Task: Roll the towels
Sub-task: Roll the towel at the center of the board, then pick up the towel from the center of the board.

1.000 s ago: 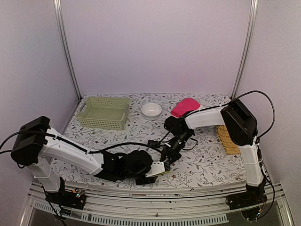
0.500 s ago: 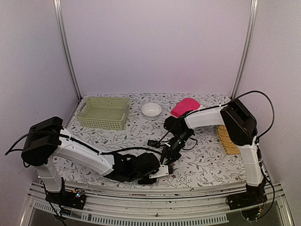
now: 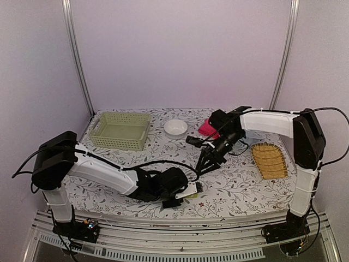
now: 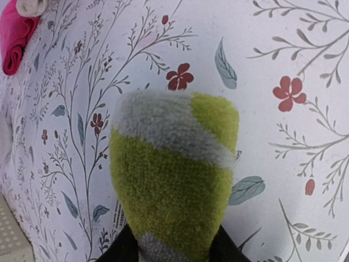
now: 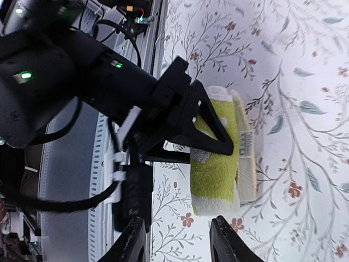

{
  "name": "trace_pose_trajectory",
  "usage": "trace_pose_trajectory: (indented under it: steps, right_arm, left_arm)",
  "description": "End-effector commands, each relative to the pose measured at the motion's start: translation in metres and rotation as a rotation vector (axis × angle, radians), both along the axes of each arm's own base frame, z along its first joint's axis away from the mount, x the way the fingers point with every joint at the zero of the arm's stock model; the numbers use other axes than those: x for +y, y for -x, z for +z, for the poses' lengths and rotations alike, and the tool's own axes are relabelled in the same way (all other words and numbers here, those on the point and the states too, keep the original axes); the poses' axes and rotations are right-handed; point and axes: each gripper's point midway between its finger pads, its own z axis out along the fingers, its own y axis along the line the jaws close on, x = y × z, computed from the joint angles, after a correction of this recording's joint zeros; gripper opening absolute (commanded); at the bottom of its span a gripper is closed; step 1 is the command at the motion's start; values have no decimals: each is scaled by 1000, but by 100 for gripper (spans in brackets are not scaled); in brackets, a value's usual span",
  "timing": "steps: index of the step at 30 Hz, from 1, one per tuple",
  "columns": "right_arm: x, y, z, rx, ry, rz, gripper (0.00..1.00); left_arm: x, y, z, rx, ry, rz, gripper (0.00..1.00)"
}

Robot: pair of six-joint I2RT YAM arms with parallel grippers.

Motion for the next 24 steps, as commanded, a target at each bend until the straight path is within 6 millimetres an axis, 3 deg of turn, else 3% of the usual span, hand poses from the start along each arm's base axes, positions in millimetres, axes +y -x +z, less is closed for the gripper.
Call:
trace_pose_trajectory:
  steps: [1,6,11,19,20,24]
  right_arm:
    - [-30,-12,49,-74,-80,-82,43]
    - [-47,-20,68,-181,-152,-146,40]
    - [-53,-21,65,-304,-177,-164,37]
    - [-49,-18,21,-395,-81,-145,37]
    - [-47,-16,16,-402,-69,-137,37]
    - [-39,-8,5,-411,-50,-107,37]
  left_arm:
    - [24,11,-36,285,-56,61,33]
    - [19,9,-33,508,34,131,27]
    - [15,0,-23,671,136,192,23]
    - [14,-9,-14,765,215,222,20]
    - [18,-8,-28,781,189,236,19]
    - [20,-8,-32,791,174,248,17]
